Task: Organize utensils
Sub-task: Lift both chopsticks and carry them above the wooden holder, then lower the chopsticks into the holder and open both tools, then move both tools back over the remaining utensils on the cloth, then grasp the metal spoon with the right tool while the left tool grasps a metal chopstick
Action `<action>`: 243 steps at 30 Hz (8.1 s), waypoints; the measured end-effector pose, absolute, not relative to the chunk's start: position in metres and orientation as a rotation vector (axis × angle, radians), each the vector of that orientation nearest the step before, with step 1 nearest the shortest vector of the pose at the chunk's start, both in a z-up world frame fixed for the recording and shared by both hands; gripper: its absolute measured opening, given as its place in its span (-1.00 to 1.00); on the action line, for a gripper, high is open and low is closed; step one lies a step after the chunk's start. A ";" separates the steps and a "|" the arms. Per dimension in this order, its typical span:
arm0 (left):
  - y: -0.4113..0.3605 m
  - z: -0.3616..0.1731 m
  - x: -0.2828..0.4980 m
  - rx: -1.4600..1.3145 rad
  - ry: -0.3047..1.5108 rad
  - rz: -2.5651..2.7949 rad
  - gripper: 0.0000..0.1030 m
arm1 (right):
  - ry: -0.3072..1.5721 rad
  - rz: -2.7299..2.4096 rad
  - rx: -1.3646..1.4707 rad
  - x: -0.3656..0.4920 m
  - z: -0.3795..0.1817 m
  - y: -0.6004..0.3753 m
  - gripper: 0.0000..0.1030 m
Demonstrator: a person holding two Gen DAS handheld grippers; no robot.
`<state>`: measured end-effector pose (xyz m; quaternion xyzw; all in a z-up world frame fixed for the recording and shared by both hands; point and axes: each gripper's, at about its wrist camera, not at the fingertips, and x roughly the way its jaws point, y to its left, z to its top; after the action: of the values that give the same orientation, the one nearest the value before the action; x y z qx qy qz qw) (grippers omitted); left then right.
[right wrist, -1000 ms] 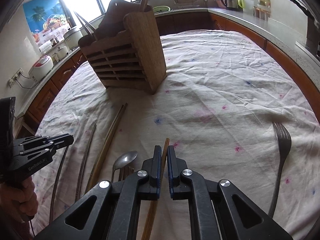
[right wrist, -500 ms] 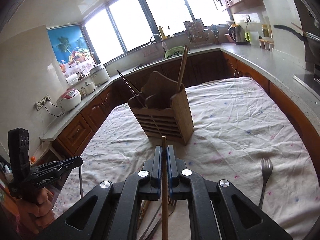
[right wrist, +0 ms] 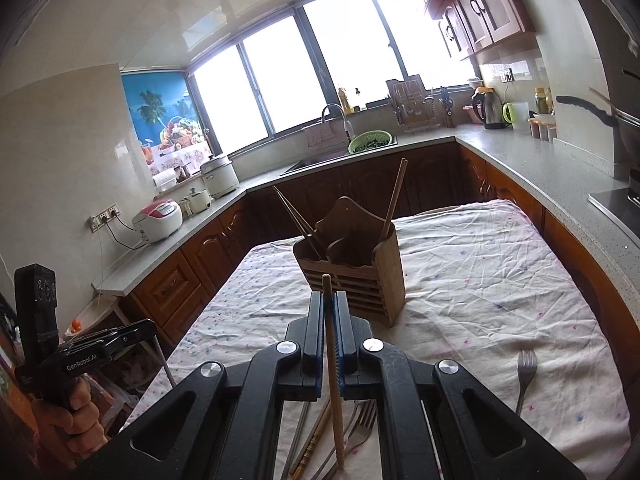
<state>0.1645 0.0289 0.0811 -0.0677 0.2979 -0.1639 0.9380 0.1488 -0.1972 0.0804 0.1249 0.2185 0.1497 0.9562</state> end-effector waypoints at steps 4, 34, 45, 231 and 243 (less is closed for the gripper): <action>0.032 0.086 0.163 -0.145 0.592 -0.330 -0.94 | 0.424 0.309 0.252 0.147 0.086 -0.197 -0.92; 0.035 0.142 0.215 -0.215 0.407 -0.293 -0.94 | 0.330 0.287 0.232 0.178 0.119 -0.199 -0.92; 0.027 0.178 0.267 -0.246 0.311 -0.277 -0.94 | 0.228 0.260 0.238 0.211 0.155 -0.211 -0.92; -0.078 -0.085 0.275 0.178 0.994 -0.259 -0.79 | 0.933 0.304 0.192 0.241 -0.084 -0.175 -0.86; -0.049 -0.055 0.253 0.066 0.923 -0.329 -0.93 | 0.886 0.322 0.238 0.229 -0.071 -0.178 -0.93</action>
<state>0.2525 -0.0492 -0.0552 0.0319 0.4431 -0.1581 0.8818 0.2287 -0.1784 -0.0711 0.1144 0.4256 0.1549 0.8842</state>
